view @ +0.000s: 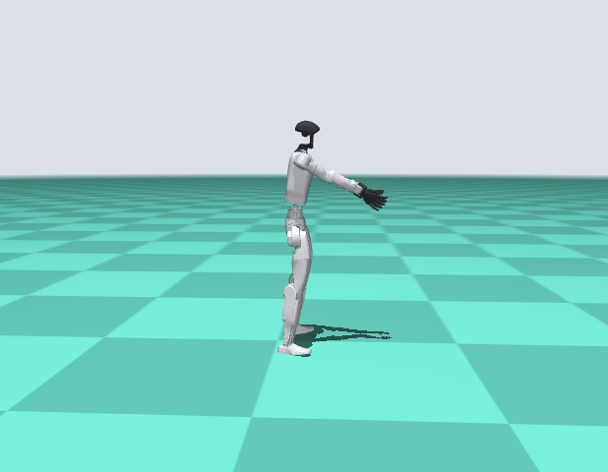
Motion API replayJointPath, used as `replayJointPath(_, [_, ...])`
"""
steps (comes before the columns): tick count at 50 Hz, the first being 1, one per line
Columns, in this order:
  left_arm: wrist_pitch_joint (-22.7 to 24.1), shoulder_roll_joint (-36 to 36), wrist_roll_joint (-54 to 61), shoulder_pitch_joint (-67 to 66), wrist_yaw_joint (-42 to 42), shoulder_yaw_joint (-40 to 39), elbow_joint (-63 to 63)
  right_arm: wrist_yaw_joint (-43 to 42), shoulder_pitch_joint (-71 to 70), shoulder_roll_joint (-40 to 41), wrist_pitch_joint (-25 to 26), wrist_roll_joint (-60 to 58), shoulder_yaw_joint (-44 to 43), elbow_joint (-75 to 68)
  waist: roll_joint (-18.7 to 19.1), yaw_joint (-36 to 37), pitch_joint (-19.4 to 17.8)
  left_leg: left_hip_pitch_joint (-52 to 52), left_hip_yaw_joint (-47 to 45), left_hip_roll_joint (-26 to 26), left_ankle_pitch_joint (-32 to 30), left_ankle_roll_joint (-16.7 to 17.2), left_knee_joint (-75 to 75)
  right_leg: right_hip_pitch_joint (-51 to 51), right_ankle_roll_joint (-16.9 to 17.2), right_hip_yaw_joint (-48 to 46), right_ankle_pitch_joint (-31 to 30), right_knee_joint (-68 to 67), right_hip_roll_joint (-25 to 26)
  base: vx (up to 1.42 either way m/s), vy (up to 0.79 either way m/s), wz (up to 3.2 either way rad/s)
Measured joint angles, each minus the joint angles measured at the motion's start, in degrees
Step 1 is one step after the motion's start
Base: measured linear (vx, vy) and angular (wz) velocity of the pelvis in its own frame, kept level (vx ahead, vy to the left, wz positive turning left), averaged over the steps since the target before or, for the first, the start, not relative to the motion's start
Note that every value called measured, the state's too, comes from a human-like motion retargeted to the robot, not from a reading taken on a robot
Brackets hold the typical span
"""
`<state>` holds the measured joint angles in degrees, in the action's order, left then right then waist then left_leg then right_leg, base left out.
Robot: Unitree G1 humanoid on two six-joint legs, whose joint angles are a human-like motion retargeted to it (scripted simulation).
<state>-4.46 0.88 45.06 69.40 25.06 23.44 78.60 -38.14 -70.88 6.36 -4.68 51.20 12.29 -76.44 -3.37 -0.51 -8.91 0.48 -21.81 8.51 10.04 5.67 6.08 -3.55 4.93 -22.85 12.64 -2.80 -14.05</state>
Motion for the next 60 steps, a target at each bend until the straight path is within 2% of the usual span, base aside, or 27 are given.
replayJointPath(8, [7.43, -11.87, 1.89, 28.21, 2.88, 10.56, -14.30, -1.49, -27.25, -12.73, -4.06, -1.39, 9.52, 15.75, 1.17, 0.55, 6.33, 1.46, 0.57, 0.76, 2.32, -0.04, 3.16, -3.03, -0.10, -0.50, 1.74, -0.58, 0.11, 0.11, -0.01, 0.03])
replayJointPath(14, [8.01, -15.37, 3.56, 42.54, 5.51, 16.29, -14.37, -2.96, -43.21, -17.24, -4.59, 2.03, 16.66, 12.84, 0.91, 0.29, 8.36, 2.47, 0.63, 0.79, 2.90, 0.23, 2.59, -4.37, -0.51, -0.90, 2.26, 0.41, 0.38, 0.09, -0.01, 0.02])
replayJointPath(19, [8.37, -15.76, 4.96, 44.79, 3.91, 17.05, -12.87, -3.00, -46.20, -17.21, -4.84, 2.66, 17.53, 10.24, 0.96, -0.28, 9.69, 2.86, 0.84, 0.80, 3.22, 0.37, 2.52, -4.94, -0.43, -1.35, 2.66, 0.36, 0.38, 0.03, -0.01, 0.04])
replayJointPath(25, [7.39, -13.84, 2.14, 35.95, 0.90, 14.24, -12.05, -1.57, -36.79, -13.91, -5.53, 1.36, 13.06, 10.83, 0.97, -0.20, 10.20, 3.79, 0.73, 0.83, 3.89, -0.17, 3.24, -5.89, -0.58, -1.19, 3.18, -0.05, 0.21, 0.00, 0.00, 0.00])
replayJointPath(30, [5.83, -9.75, -3.06, 19.87, -1.93, 4.82, -11.06, 1.62, -20.42, -7.27, -4.30, -2.56, 4.68, 11.45, 0.63, -0.72, 10.00, 5.15, 0.28, 0.83, 4.08, -0.44, 3.35, -6.71, -0.68, -0.62, 3.53, -0.62, 0.06, 0.00, 0.00, 0.00])
replayJointPath(34, [4.02, -4.60, -5.05, 7.06, -2.72, -3.45, -9.23, 3.24, -7.20, -2.88, -1.93, -5.27, 0.90, 10.66, 0.25, -0.43, 5.73, 6.17, -0.05, 0.87, 4.15, -0.95, 3.43, -7.22, -1.18, -0.07, 3.73, -1.17, 0.00, -0.01, 0.00, -0.03])
replayJointPath(40, [1.85, 1.78, -0.78, -12.22, -4.80, -11.74, -1.17, 5.38, 12.07, 3.65, 0.83, -6.96, 1.28, 3.43, 0.26, -1.54, 0.14, 5.62, -0.47, 1.06, 3.52, -1.44, 3.34, -5.78, -1.76, 1.12, 3.16, -1.82, 0.18, -0.08, 0.00, -0.10])
replayJointPath(43, [3.15, 3.98, 1.92, -19.40, -4.24, -13.40, 1.69, 4.98, 19.58, 5.97, 0.14, -7.84, 3.91, 0.53, 0.24, -2.30, -2.34, 4.05, -0.79, 1.08, 2.89, -1.63, 3.00, -3.59, -1.90, 1.83, 2.50, -1.98, 0.26, -0.12, 0.01, -0.13])
replayJointPath(47, [5.23, 5.92, 4.41, -26.89, -4.66, -12.20, 3.00, 4.04, 27.80, 7.66, -1.63, -9.23, 11.71, -0.26, 0.04, -2.94, -4.91, 1.43, -1.59, 1.02, 2.06, -1.83, 2.31, -0.05, -1.90, 2.75, 1.72, -1.82, 0.32, -0.13, 0.01, -0.17])
replayJointPath(48, [4.81, 6.03, 1.78, -28.39, -6.76, -10.48, 3.70, 5.11, 29.56, 7.86, -1.56, -10.09, 14.28, 0.05, -0.05, -3.13, -5.35, 0.78, -1.86, 1.00, 1.91, -1.86, 2.09, 0.84, -1.82, 2.93, 1.64, -1.72, 0.32, -0.13, 0.00, -0.20])
replayJointPath(50, [5.92, 5.46, 6.20, -28.99, -6.75, -12.52, 4.05, 4.99, 30.77, 8.55, -1.35, -9.94, 16.97, 0.80, -1.13, -3.33, -7.32, -0.19, -2.57, 0.85, 1.66, -2.18, 1.49, 2.29, -1.83, 3.23, 1.62, -1.27, 0.25, -0.13, 0.00, -0.21])
replayJointPath(53, [7.15, 6.51, 7.23, -30.01, -6.79, -12.99, 5.07, 4.19, 33.75, 8.11, -2.55, -10.58, 19.15, 1.19, -0.20, -3.57, -6.50, -1.22, -3.36, 0.76, 1.12, -1.72, 0.23, 3.65, -1.32, 2.93, 1.67, -0.11, 0.41, -0.09, 0.01, -0.15])
replayJointPath(55, [6.72, 6.78, 6.27, -29.14, -5.43, -12.87, 5.64, 3.01, 33.65, 8.24, -2.61, -9.99, 18.59, 0.78, -0.01, -3.80, -6.00, -1.53, -3.87, 0.62, 0.85, -1.61, -0.72, 4.05, -1.00, 2.57, 1.75, 0.86, 0.48, -0.03, 0.00, -0.06])
replayJointPath(60, [1.97, 5.20, 2.59, -22.47, -1.59, -12.07, 4.98, 0.87, 25.65, 8.42, 0.40, -6.29, 12.30, -1.48, -0.68, -4.15, -4.87, -0.64, -4.52, 0.08, 0.62, -1.55, -2.13, 2.55, -0.13, 1.47, 1.17, 3.54, 0.48, 0.00, 0.00, 0.00])
